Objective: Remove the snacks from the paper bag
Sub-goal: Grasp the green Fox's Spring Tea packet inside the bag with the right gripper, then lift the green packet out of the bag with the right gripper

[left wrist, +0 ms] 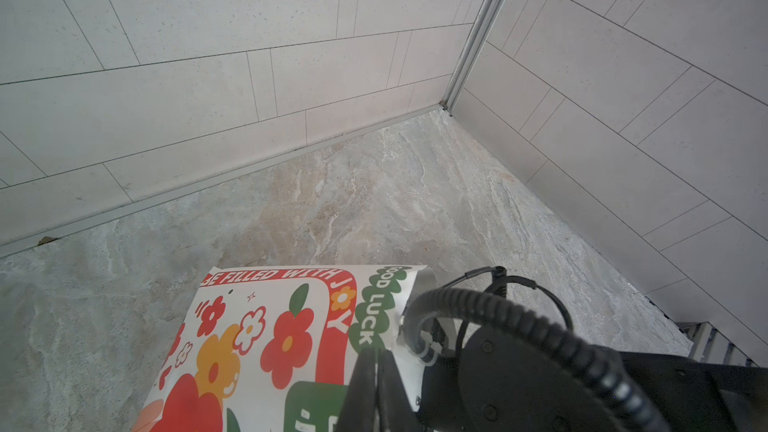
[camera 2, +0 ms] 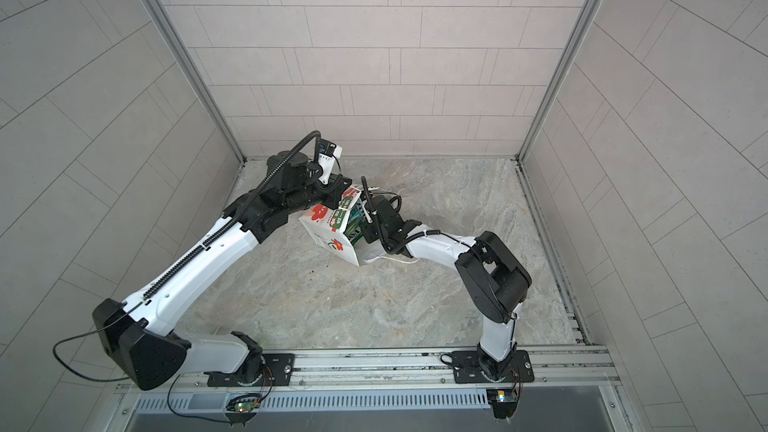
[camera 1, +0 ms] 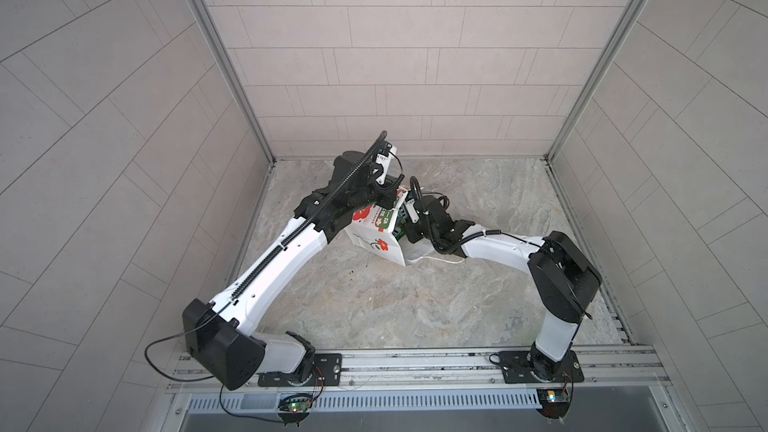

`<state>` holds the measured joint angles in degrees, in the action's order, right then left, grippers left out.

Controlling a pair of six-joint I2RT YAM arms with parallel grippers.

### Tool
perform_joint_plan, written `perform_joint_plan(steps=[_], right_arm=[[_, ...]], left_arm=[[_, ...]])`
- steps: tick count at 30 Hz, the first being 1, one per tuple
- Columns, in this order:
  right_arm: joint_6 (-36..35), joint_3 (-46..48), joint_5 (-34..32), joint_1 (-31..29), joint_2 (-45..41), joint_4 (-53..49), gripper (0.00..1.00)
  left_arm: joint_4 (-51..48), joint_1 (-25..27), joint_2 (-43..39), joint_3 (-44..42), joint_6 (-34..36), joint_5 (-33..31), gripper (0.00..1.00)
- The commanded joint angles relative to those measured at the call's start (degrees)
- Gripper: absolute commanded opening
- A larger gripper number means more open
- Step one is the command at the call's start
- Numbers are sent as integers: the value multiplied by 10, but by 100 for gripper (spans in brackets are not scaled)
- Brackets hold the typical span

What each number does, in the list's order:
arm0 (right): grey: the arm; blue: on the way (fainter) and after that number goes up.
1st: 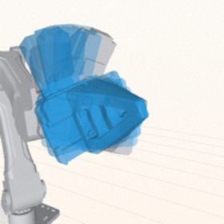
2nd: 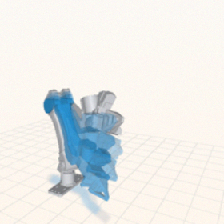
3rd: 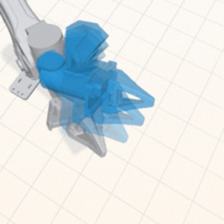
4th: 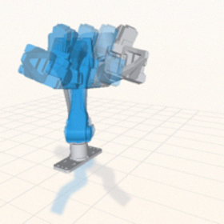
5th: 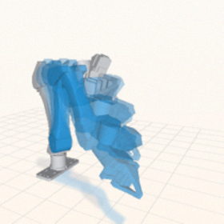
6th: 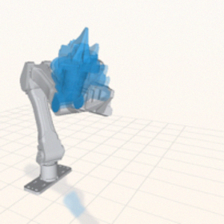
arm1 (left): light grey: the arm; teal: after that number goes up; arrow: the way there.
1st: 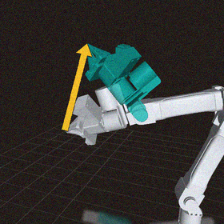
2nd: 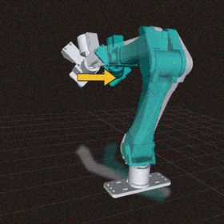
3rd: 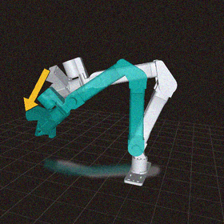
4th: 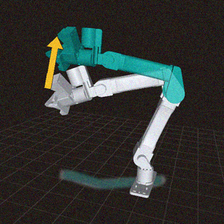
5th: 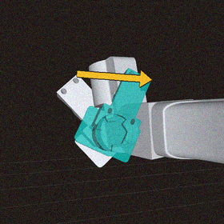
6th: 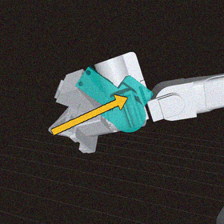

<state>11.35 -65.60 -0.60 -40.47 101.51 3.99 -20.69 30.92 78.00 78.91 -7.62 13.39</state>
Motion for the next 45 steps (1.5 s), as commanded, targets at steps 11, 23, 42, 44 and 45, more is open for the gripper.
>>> perform_joint_plan(steps=[11, 23, 42, 44, 45], right_arm=[[-15, 36, 23, -3, -123, -42, 0], [-50, 74, 11, 0, -233, -117, 0], [-100, 75, -96, 2, -403, -191, 0], [-104, 74, -107, 4, -419, -198, 0], [-105, 73, -111, 5, -427, -201, 0]], left_arm=[[24, 0, -24, -14, 12, -34, 0], [34, 0, -29, -21, 9, -39, 0], [34, 0, -30, -21, 10, -41, 0], [34, 0, -28, -21, 10, -39, 0], [33, 1, -28, -22, 10, -38, 0]])
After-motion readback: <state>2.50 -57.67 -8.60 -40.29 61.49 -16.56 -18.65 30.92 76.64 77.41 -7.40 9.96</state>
